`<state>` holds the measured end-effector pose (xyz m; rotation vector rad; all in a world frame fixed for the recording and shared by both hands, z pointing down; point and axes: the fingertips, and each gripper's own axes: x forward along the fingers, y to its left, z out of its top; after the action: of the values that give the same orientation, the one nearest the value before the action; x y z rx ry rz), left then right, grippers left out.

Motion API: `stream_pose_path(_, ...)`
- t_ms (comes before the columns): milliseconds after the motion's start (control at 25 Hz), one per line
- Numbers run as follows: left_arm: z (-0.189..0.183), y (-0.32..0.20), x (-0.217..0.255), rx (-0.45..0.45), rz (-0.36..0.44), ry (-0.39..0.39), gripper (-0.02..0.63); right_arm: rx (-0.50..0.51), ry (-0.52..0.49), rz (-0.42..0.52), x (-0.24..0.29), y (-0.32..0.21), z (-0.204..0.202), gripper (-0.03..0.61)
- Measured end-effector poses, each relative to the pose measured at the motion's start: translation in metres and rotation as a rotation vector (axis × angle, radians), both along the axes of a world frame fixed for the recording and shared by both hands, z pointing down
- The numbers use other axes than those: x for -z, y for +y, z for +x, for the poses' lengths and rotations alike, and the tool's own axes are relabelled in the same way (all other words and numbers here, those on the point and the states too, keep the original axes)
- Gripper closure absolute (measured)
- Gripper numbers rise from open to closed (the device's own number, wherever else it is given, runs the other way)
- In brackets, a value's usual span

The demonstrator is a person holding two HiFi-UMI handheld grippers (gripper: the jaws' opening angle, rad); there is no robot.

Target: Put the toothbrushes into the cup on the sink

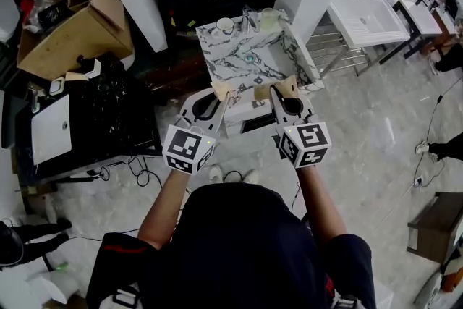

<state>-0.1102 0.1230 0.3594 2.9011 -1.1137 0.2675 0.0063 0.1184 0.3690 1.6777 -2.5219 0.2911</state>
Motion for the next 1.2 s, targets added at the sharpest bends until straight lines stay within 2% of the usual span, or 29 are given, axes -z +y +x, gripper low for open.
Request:
stream_pose_path(560, 0.042, 0.009, -0.012, 0.052, -0.014, -0.016, 0.575, 0.072, -0.020, -0.008, -0.015, 0.002, 0.038, 0.517)
stream_pose_path(800, 0.046, 0.004, -0.013, 0.072, -0.023, -0.025, 0.575, 0.073, -0.039, -0.015, -0.016, -0.008, 0.051, 0.517)
stream_pose_path(1200, 0.038, -0.020, -0.019, 0.093, -0.037, -0.021, 0.575, 0.092, -0.047, -0.035, -0.023, -0.032, 0.041, 0.517)
